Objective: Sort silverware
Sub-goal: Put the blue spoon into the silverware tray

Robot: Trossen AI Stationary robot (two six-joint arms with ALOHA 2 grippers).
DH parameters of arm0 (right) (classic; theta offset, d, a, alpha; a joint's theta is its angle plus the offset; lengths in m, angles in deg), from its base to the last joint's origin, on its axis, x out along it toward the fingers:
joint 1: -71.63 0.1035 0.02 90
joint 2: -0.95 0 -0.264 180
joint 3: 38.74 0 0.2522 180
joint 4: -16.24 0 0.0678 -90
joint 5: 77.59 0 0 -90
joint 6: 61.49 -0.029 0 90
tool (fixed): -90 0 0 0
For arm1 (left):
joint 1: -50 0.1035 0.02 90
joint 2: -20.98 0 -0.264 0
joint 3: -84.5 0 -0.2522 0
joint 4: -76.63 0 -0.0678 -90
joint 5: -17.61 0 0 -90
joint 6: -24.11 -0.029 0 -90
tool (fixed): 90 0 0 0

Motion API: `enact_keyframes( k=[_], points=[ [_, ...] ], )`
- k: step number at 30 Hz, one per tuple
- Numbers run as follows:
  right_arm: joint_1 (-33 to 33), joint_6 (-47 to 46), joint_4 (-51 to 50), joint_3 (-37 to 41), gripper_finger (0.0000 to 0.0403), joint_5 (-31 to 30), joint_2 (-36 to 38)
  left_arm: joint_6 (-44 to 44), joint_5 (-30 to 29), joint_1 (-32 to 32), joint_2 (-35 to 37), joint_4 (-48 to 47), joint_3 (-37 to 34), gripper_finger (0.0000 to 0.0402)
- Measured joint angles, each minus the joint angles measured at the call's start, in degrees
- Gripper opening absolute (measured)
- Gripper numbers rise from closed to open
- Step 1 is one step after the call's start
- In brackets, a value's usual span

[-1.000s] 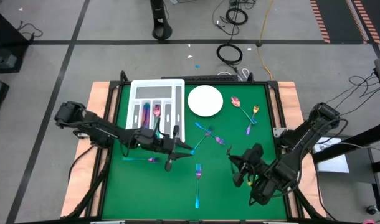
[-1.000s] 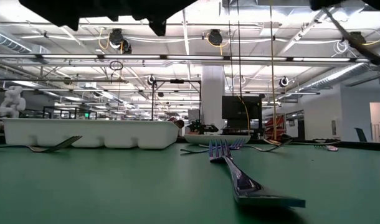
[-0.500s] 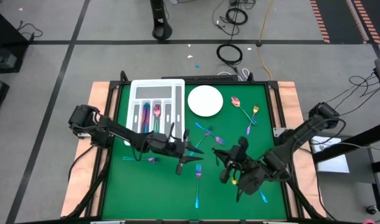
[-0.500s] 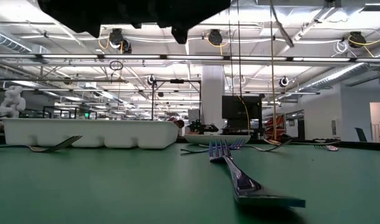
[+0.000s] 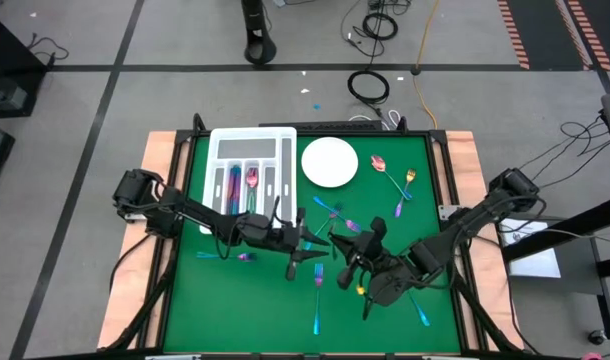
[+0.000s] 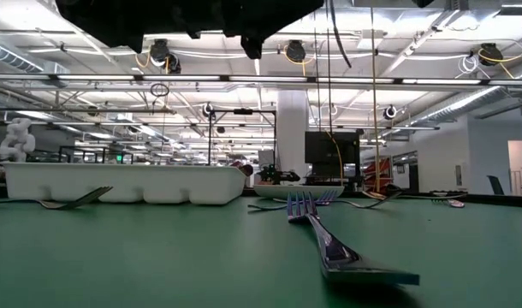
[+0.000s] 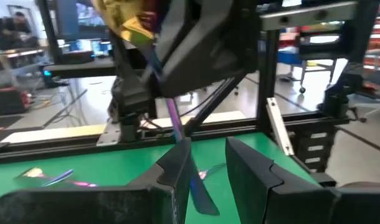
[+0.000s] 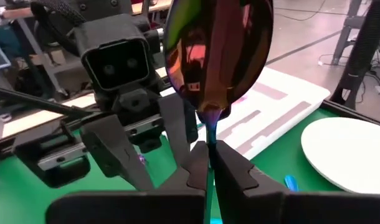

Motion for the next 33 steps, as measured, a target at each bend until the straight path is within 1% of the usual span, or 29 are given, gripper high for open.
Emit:
enact_keyframes(
  k=[2, 6, 8, 10, 15, 19, 24, 33],
  points=[
    [-0.5, 0.0, 1.8, 0.0, 0.0000, -0.3, -0.9, 0.0, -1.9, 0.0, 0.0, 0.1, 0.0, 0.0102],
    [-0.8, 0.0, 3.8, 0.0, 0.0000, -3.4, -2.4, 1.5, -8.1, 0.0, 0.0, -0.3, 0.0, 0.0102],
    [-0.9, 0.0, 4.3, 0.0, 0.0000, -4.8, -2.8, 1.5, -9.8, -0.1, 0.0, -0.4, 0.0, 0.0102],
    [-1.0, 0.0, 5.0, 0.0, 0.0000, -6.0, -3.1, 1.5, -10.3, -0.2, 0.0, -0.4, 0.0, 0.0102],
    [-1.7, -2.3, 4.9, 0.0, 0.0000, -6.5, -3.2, 1.5, -11.6, -0.2, 0.0, -0.2, 0.0, 0.0102],
    [-2.1, -4.3, 4.8, 0.0, 0.0000, -8.6, -3.5, 1.6, -14.7, -0.2, 0.0, -0.2, 0.0, 0.0102],
    [-2.5, -5.0, 4.8, 0.0, 0.0000, -9.3, -4.9, 1.6, -18.2, -0.3, 0.0, -0.3, 0.0, 0.0102],
    [-3.6, -6.2, 4.9, 0.0, 0.0000, -8.4, -6.1, 1.5, -19.3, -0.2, 0.0, -0.3, 0.0, 0.0102]
  ],
)
